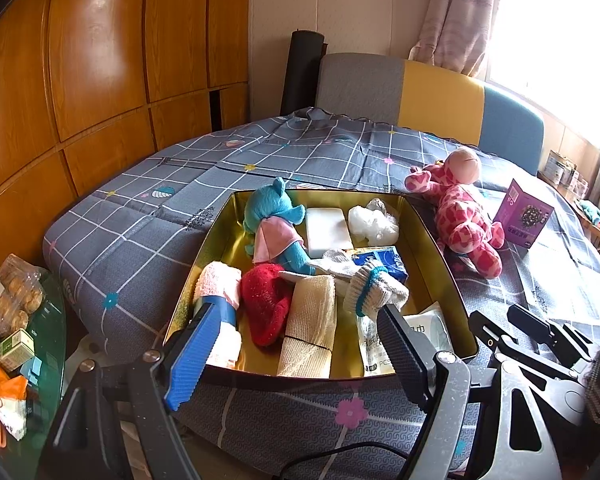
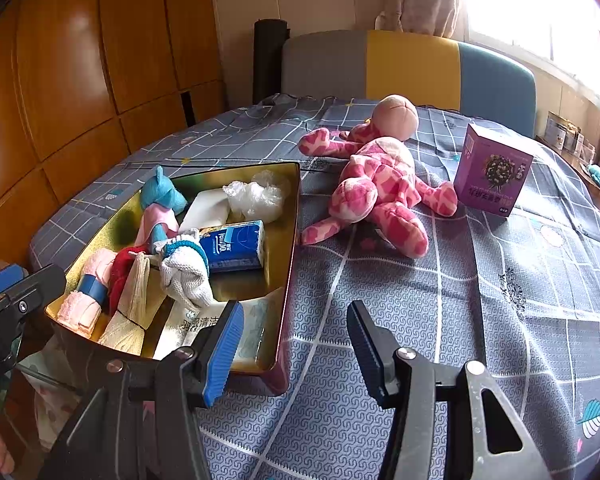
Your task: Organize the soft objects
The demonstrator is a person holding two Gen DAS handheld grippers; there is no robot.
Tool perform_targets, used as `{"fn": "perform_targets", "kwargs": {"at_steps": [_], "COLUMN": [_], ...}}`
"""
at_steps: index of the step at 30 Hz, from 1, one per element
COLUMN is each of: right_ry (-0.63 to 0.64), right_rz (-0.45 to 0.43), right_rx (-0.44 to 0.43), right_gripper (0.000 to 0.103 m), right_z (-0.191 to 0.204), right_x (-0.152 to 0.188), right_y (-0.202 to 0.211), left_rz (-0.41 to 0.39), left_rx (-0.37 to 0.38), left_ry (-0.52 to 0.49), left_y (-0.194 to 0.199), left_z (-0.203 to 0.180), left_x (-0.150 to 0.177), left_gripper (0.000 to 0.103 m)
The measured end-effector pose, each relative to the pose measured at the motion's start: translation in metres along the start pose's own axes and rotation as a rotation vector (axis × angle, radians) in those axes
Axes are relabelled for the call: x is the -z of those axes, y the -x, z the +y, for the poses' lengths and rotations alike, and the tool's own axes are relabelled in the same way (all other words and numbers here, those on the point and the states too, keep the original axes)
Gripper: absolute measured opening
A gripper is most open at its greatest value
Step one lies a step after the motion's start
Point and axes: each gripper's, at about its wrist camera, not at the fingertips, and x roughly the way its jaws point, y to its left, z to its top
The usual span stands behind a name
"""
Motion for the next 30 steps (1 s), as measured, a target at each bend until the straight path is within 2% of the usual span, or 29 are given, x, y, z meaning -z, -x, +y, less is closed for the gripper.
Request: {"fn": "perform_targets", "kwargs": {"at_steps": [27, 30], "right_ry": [-0.006, -0.006], "right_rz": [0.006, 0.006], "right_rx": [-0.002, -0.003], "right_gripper": [0.054, 0.054], "right_z": [0.0, 0.0001], "right_x": [0.0012, 0.0015], "right_y": [-0.0016, -0.0014], "left_rz": [0.005, 0.005], "left_rx": [-0.001, -0.003], "left_ry": [-0.001, 0.0], "left_y": [-0.001, -0.0012], "left_z": [-0.0002, -0.0004], "left_x": [0.0012, 0.0018], "left_gripper": [0.082, 0.085]}}
